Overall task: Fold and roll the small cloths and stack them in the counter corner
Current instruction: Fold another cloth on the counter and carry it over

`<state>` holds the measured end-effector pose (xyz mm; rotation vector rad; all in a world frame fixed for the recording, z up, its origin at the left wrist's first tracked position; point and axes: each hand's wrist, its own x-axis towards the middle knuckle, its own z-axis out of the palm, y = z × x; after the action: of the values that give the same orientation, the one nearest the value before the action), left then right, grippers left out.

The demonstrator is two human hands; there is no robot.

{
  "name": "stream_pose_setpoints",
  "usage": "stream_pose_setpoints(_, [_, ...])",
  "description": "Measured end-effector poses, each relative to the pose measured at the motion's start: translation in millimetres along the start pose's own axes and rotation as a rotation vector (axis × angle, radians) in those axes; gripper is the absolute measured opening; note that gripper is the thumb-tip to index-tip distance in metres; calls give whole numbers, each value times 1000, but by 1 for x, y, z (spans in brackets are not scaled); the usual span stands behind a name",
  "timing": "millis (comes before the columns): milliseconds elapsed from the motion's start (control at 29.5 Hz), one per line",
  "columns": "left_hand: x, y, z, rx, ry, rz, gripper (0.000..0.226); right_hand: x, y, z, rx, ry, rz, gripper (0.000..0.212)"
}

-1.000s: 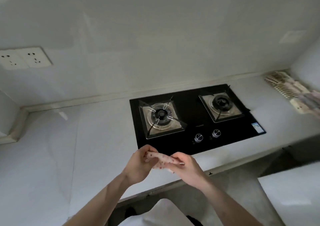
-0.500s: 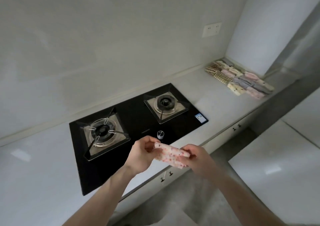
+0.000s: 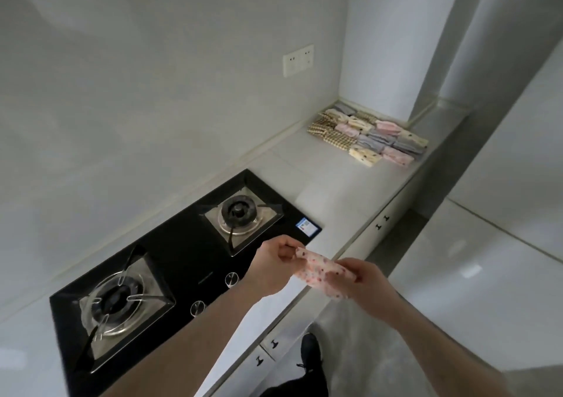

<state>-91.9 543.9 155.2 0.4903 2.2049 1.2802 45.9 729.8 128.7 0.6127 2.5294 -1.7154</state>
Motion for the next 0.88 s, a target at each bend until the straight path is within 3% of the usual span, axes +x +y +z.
stream_pose_setpoints(102, [44,22,20,2,-52,20,21,21,8,-28,20,93,51,8])
stream_pose_setpoints(406, [173,61,58,39,-196,24,28,98,29,-111,-36,168,143,4])
stream_pose_setpoints(609, [231,75,59,50,-197,-36,29,137,50,-143,47,244,252,6])
stream_pose_setpoints(880, [286,65,52,94,-118,-79,27,235,85,-201,94,166,359,14])
